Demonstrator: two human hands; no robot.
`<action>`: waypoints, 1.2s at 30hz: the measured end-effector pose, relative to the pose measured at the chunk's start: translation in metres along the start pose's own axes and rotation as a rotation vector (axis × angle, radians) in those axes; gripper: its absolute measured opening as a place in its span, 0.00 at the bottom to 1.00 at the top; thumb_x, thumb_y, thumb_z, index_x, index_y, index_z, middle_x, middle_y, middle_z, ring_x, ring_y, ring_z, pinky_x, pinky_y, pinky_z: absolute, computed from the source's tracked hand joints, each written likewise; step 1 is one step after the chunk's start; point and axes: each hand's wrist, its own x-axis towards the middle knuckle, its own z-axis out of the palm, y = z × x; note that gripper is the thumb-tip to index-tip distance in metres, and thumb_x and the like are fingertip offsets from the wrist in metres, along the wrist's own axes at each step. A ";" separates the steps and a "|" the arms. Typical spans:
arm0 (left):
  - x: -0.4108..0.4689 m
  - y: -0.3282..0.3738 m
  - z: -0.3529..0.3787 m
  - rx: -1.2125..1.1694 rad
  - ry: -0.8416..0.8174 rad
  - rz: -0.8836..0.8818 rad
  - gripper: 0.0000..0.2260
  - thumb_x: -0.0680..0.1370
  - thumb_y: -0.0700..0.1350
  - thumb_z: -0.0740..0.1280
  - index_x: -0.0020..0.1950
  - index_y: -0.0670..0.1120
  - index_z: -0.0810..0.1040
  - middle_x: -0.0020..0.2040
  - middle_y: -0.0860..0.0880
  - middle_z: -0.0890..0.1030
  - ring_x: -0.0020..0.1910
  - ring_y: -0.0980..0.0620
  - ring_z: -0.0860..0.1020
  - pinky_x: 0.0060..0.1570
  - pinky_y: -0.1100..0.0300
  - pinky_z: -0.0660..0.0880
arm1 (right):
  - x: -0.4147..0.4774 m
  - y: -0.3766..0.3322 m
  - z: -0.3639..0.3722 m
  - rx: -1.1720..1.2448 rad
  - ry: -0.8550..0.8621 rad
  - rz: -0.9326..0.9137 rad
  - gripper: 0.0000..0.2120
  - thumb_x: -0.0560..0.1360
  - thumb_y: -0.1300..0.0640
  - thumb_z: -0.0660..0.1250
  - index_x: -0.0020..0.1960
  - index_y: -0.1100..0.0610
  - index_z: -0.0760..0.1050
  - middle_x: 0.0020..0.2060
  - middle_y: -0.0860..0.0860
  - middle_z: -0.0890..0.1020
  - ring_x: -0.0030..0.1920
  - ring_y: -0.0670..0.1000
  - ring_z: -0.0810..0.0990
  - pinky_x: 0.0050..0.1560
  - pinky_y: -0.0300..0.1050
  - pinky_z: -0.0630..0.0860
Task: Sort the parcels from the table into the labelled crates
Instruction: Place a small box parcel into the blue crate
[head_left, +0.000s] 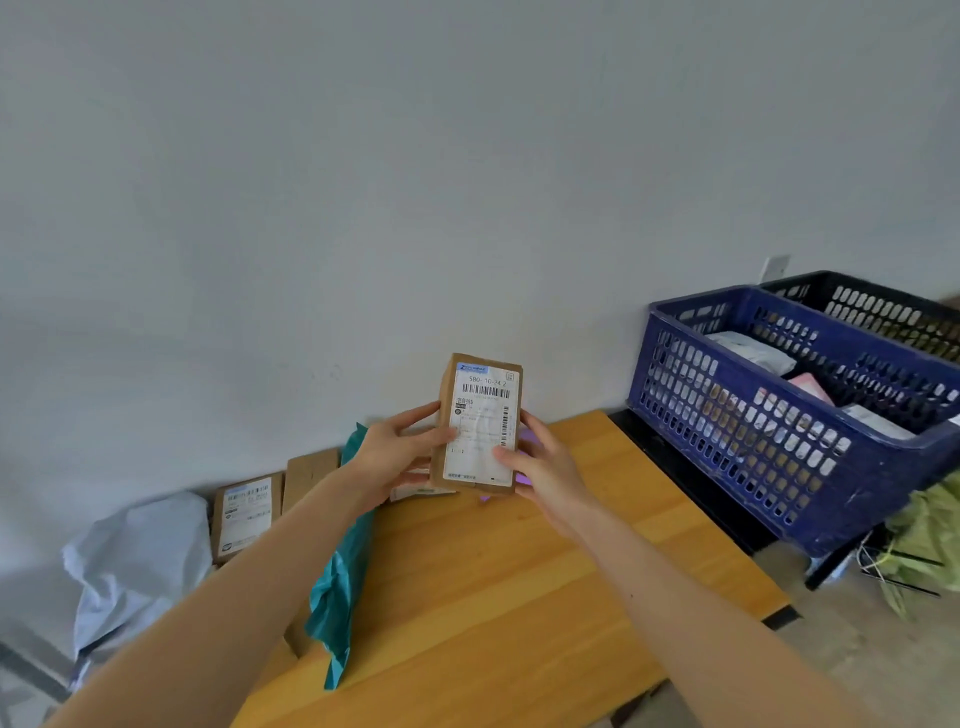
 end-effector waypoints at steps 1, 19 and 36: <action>0.002 0.001 0.005 -0.015 -0.009 0.009 0.31 0.67 0.48 0.78 0.68 0.55 0.73 0.53 0.49 0.84 0.50 0.48 0.84 0.47 0.48 0.82 | -0.001 0.000 -0.005 0.005 0.005 0.001 0.30 0.75 0.65 0.69 0.73 0.48 0.65 0.55 0.46 0.82 0.53 0.53 0.83 0.52 0.69 0.77; 0.039 0.033 0.188 -0.029 -0.175 0.100 0.23 0.73 0.40 0.73 0.66 0.51 0.74 0.53 0.53 0.84 0.50 0.50 0.84 0.42 0.56 0.81 | -0.035 -0.036 -0.181 -0.024 0.146 -0.054 0.27 0.74 0.64 0.69 0.65 0.39 0.67 0.57 0.45 0.80 0.54 0.47 0.81 0.42 0.44 0.81; 0.016 0.041 0.457 -0.006 -0.166 0.100 0.23 0.74 0.44 0.73 0.67 0.54 0.72 0.54 0.50 0.83 0.48 0.50 0.84 0.41 0.53 0.81 | -0.127 -0.073 -0.429 0.007 0.169 -0.003 0.25 0.75 0.64 0.68 0.59 0.35 0.69 0.54 0.41 0.81 0.52 0.43 0.81 0.40 0.43 0.81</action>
